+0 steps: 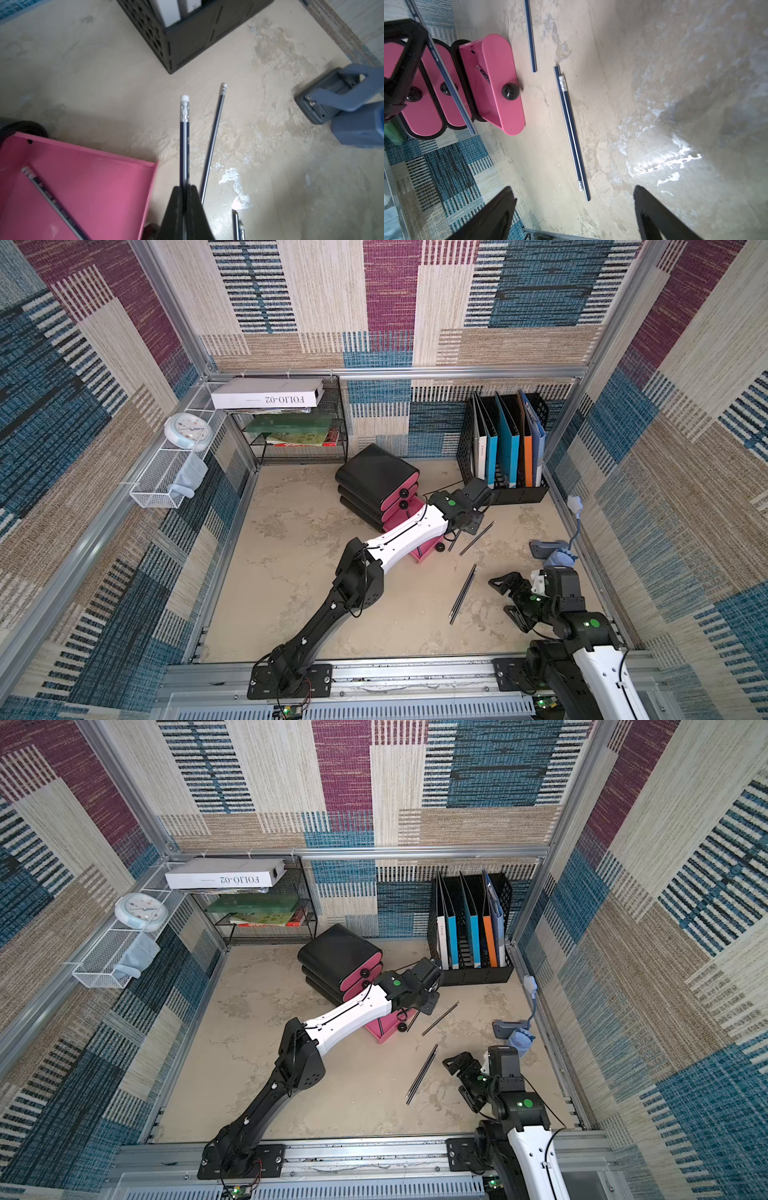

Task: Please place the pencils in the drawer according to their color
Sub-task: Pick up the pencil from the center of the board, then place the pencil in the drawer.

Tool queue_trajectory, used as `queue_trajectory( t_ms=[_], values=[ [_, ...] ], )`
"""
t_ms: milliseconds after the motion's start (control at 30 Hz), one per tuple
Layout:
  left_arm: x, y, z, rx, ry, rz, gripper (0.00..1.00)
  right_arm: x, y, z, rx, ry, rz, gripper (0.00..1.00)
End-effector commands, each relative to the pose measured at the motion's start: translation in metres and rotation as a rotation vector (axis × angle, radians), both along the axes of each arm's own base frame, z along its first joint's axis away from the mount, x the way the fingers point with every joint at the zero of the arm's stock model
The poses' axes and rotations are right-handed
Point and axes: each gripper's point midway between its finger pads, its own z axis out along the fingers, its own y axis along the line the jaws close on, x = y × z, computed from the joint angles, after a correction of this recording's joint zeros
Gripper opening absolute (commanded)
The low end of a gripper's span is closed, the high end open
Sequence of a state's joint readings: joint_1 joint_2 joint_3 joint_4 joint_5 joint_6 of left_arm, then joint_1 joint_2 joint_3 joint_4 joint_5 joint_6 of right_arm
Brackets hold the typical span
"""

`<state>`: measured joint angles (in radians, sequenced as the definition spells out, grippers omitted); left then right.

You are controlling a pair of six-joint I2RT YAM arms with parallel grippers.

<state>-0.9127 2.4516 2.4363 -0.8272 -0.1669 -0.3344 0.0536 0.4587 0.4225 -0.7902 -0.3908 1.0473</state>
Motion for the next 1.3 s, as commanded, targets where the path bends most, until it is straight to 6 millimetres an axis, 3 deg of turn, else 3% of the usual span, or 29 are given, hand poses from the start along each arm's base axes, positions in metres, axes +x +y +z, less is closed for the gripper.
queue_trajectory(
  t_ms=[0,267,533,933,1267],
  values=[
    [0.007,0.023,0.009,-0.019,0.017,0.133,0.0,0.006,0.003,0.007,0.017,-0.033,0.012,0.93],
    [0.021,0.082,0.0,-0.005,0.017,0.361,0.0,0.008,0.006,0.011,0.028,-0.053,0.029,0.93],
    [0.041,0.121,-0.01,0.041,-0.058,0.512,0.0,0.009,0.008,0.014,0.032,-0.064,0.037,0.93],
    [0.062,0.127,-0.029,0.054,-0.145,0.559,0.0,0.009,0.007,0.018,0.029,-0.07,0.036,0.93],
    [0.053,0.127,-0.057,0.068,-0.081,0.554,0.0,0.009,0.007,0.018,0.027,-0.069,0.032,0.93]
  ],
)
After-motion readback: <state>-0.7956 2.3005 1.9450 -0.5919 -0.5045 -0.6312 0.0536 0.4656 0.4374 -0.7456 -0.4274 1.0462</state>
